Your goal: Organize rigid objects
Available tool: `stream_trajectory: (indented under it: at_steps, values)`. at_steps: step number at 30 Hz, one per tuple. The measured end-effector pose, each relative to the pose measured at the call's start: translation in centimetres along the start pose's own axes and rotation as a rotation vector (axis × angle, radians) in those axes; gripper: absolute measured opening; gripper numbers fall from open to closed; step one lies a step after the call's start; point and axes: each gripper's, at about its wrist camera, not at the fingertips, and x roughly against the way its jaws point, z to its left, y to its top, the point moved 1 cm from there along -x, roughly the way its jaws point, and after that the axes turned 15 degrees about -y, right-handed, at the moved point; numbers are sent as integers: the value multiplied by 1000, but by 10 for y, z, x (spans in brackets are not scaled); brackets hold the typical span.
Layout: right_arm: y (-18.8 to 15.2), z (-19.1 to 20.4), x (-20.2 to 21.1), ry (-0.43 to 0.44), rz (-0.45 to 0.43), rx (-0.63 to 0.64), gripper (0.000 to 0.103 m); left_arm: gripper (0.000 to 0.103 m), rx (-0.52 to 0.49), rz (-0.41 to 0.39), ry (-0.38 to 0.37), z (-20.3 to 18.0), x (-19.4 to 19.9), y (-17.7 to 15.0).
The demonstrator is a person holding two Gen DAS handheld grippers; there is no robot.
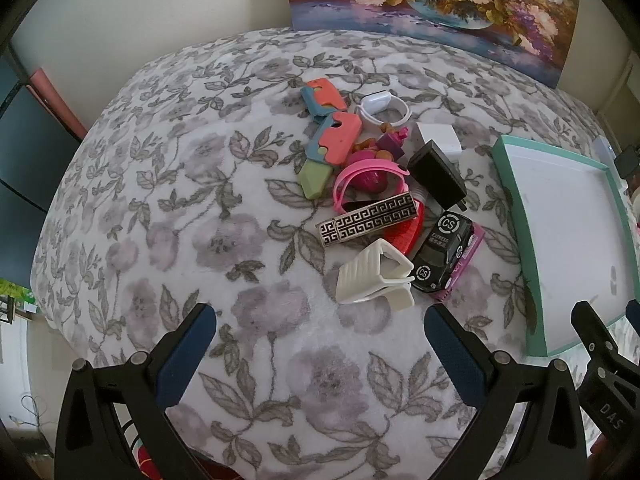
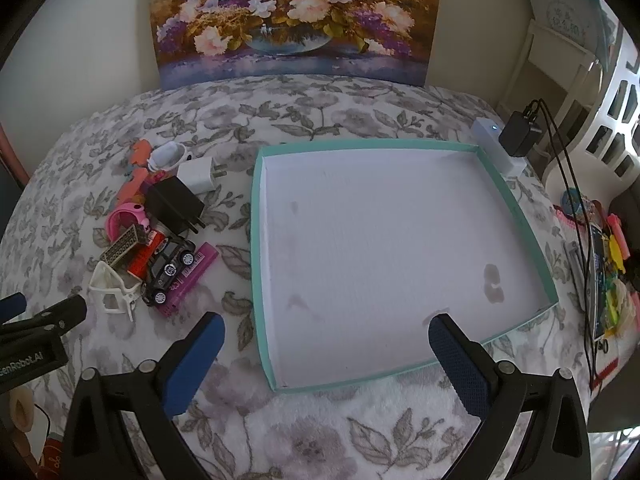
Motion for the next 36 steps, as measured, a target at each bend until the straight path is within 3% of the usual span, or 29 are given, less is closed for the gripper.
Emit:
stream_trajectory:
  at_steps: [36]
  values:
    - [0, 0, -2, -1, 8, 1, 103, 103, 1, -1, -1, -1, 0, -1]
